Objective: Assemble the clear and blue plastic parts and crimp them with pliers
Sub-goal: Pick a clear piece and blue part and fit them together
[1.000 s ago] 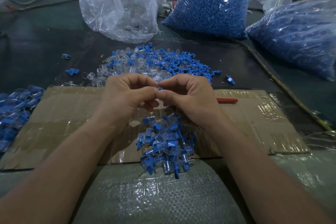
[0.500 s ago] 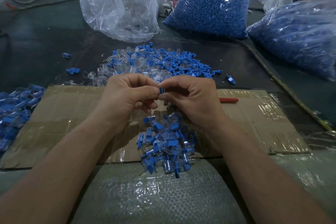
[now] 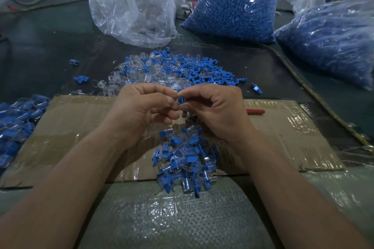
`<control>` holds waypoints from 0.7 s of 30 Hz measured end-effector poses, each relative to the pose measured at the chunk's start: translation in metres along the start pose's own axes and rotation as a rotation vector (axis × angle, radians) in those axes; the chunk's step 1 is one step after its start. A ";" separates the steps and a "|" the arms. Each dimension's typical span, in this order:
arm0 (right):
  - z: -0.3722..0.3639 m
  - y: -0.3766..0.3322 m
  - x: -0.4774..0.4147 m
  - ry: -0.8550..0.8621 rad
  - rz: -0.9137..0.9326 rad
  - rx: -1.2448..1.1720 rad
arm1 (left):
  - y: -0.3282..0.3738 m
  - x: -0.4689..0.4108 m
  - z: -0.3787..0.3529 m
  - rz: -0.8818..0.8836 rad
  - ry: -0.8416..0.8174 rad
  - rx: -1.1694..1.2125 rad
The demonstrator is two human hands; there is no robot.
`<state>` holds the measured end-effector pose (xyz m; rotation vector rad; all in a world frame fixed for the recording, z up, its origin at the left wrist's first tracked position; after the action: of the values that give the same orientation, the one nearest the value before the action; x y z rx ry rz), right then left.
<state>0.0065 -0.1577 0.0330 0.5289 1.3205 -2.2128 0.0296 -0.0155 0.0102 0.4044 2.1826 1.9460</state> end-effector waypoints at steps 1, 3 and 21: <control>0.000 0.000 0.000 0.002 0.000 0.001 | 0.000 0.000 0.000 0.001 0.003 0.002; 0.000 0.000 0.000 0.007 -0.002 0.000 | 0.000 0.000 0.000 0.003 0.012 -0.003; 0.002 0.001 0.001 0.042 -0.007 -0.001 | -0.001 0.001 -0.001 0.006 0.027 -0.005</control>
<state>0.0061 -0.1602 0.0327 0.5745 1.3471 -2.2176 0.0282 -0.0167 0.0093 0.3866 2.1942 1.9711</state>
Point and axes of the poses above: each hand's wrist, its own x-axis away from the middle knuckle, its own z-axis out of the back of the hand, y = z × x, the point moved 4 cm from there along -x, towards the middle knuckle, and after that the axes turned 6 degrees about -x, right-handed, at the moved point
